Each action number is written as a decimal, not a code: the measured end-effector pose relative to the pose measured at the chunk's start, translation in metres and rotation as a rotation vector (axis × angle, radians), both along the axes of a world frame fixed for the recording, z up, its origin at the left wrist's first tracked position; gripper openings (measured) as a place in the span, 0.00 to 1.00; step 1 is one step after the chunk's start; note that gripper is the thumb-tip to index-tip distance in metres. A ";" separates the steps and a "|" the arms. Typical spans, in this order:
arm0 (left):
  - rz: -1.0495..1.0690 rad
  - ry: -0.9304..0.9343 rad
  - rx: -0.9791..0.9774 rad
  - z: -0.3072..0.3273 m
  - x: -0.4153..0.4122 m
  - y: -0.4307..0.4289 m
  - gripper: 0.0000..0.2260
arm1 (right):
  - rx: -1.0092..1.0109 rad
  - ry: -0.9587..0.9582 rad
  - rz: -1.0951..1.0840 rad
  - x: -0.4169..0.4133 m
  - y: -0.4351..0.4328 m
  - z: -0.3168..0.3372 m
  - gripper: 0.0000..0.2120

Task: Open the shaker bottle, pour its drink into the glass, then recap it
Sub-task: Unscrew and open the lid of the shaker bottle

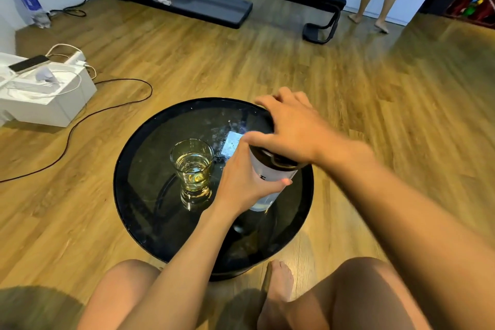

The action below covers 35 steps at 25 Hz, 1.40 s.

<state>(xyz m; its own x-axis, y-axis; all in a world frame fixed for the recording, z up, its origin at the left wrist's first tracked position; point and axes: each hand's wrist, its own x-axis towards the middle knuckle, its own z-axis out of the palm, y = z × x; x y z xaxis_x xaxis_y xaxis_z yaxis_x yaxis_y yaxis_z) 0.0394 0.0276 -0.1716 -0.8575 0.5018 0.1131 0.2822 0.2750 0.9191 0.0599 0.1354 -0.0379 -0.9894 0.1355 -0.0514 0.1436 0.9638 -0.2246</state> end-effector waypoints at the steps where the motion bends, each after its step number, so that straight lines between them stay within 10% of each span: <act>1: -0.004 0.003 -0.012 0.000 0.000 0.000 0.41 | -0.043 -0.062 0.106 -0.001 0.009 0.010 0.40; 7: -0.007 0.002 0.007 0.000 0.000 0.000 0.36 | 0.084 -0.109 -0.265 -0.004 -0.014 -0.004 0.48; 13: -0.047 0.025 -0.013 0.001 -0.001 0.001 0.37 | 0.072 -0.317 0.092 -0.002 0.015 0.026 0.62; 20: -0.042 0.028 0.012 0.001 -0.002 0.000 0.38 | 0.052 -0.393 0.197 -0.010 0.009 0.037 0.45; 27: -0.025 0.032 0.027 0.000 0.000 0.000 0.38 | 0.137 -0.029 0.077 0.002 -0.001 0.003 0.30; 35: -0.029 0.033 0.030 0.001 -0.001 -0.002 0.38 | 0.155 -0.118 -0.037 0.000 -0.007 0.007 0.34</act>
<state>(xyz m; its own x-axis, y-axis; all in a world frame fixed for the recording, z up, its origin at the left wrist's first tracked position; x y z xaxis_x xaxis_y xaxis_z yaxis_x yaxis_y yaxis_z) 0.0386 0.0260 -0.1710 -0.8386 0.5219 0.1563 0.3194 0.2386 0.9171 0.0598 0.1287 -0.0311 -0.9720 0.1871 -0.1422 0.1963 0.9791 -0.0534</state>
